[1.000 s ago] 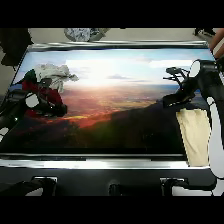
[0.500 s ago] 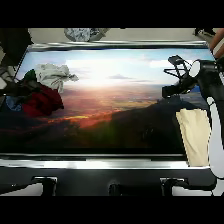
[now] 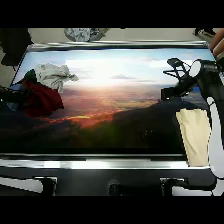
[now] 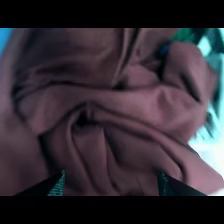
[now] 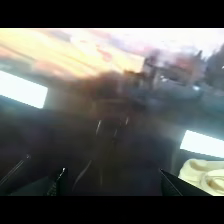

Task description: Fold the shirts.

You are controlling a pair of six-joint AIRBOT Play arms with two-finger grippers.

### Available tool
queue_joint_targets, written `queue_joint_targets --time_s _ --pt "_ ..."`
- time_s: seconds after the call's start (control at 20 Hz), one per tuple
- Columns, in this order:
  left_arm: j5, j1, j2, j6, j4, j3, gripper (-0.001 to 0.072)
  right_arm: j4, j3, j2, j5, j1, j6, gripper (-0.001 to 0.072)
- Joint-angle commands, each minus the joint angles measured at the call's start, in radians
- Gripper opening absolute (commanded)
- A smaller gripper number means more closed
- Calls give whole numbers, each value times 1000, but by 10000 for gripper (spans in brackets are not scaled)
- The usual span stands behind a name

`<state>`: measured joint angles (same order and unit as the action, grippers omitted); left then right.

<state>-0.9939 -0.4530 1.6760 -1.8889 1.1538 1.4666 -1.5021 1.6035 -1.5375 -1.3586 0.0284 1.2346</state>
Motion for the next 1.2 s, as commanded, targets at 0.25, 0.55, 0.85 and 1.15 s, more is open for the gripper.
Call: queue_joint_targets --time_s 0.25,0.55,0.85,1.15 --pt "68 23 143 90 -66 3 67 75 0 0 -110 -1 0 667" --pt "76 58 -98 427 -366 35 28 72 0 6 -155 -1 -69 666" --pt "102 301 -596 466 -364 34 27 -3 0 145 -286 -1 -72 666" --pt "42 712 -683 465 -310 14 27 -3 0 345 -365 -1 -72 666"
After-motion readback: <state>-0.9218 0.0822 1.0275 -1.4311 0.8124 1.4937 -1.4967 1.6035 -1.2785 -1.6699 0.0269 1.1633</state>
